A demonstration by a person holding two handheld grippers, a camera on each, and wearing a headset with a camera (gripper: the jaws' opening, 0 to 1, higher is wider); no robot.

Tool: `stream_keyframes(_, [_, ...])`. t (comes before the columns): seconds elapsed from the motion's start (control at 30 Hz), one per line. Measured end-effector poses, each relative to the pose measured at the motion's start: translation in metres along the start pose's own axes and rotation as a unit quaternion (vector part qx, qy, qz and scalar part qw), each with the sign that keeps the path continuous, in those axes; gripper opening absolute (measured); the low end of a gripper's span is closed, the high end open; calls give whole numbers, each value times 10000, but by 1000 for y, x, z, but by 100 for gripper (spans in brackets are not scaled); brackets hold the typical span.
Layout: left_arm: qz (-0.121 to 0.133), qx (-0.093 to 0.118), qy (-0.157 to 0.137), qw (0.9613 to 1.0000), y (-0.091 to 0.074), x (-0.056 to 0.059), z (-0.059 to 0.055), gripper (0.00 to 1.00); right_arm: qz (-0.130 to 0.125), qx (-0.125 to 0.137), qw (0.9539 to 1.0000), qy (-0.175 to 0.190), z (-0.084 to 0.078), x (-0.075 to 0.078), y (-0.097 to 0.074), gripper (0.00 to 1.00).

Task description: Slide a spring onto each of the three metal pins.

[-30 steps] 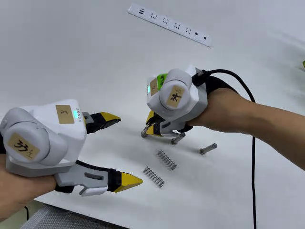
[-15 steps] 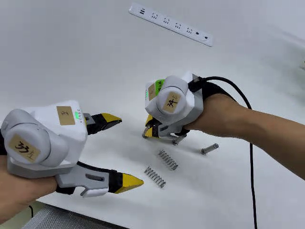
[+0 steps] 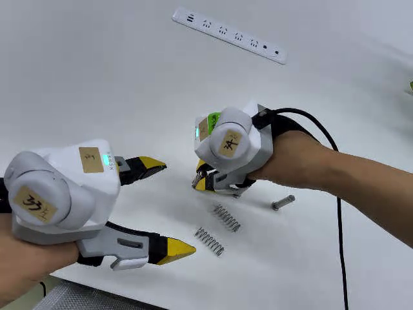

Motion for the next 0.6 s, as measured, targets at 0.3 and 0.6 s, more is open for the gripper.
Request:
stream_keyframes(0.3, [-19,-8,41,10000,0,1,2,77,-80,90,9999,27,1,2,-5,22])
stream_keyframes(0.6, [-36,-30,108,9999,-1,1,4,77,-275,325,9990,108,7,2,-24,30])
Point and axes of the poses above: the centre of the closed fingertips' face, and the gripper's own axes: y roughly forward along the fingers, x roughly to its right, z roughly out of its top, the point moved 3 cm from there along -y, roughly backward along the fingers, and after that the axes turned 2 degrees about -y, right-handed, at the moved point
